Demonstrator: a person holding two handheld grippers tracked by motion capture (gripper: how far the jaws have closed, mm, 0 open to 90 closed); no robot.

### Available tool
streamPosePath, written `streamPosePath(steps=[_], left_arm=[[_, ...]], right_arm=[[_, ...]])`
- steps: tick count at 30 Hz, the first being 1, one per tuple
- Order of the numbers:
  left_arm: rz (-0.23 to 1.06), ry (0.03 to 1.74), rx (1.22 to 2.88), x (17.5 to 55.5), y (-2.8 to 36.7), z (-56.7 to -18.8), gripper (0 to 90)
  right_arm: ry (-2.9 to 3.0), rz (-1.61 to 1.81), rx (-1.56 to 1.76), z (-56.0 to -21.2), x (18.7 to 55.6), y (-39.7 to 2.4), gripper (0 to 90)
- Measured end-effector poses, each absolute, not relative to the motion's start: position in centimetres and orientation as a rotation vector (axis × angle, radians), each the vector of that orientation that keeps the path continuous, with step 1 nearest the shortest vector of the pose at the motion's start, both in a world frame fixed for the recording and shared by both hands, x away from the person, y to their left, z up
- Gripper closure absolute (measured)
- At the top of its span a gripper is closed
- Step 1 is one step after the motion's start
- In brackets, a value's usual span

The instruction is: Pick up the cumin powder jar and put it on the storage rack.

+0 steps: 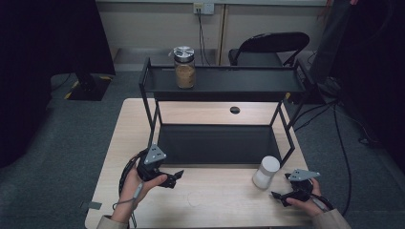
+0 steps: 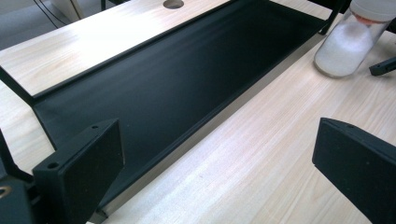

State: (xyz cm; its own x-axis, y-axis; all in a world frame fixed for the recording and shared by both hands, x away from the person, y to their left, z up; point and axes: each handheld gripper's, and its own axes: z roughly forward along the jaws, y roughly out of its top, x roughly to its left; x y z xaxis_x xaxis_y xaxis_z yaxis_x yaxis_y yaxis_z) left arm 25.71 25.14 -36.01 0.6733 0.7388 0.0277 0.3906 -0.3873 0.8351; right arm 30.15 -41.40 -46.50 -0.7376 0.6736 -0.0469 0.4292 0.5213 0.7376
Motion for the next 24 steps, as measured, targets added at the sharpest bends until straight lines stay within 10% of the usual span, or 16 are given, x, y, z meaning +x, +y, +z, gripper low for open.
streamPosePath(steps=[24], left_arm=[[0.517,0.944,2.044,24.6,26.4,-40.2,1.6]], right_arm=[[2.438,1.049,0.917,-46.5,30.1,-41.4,0.0]])
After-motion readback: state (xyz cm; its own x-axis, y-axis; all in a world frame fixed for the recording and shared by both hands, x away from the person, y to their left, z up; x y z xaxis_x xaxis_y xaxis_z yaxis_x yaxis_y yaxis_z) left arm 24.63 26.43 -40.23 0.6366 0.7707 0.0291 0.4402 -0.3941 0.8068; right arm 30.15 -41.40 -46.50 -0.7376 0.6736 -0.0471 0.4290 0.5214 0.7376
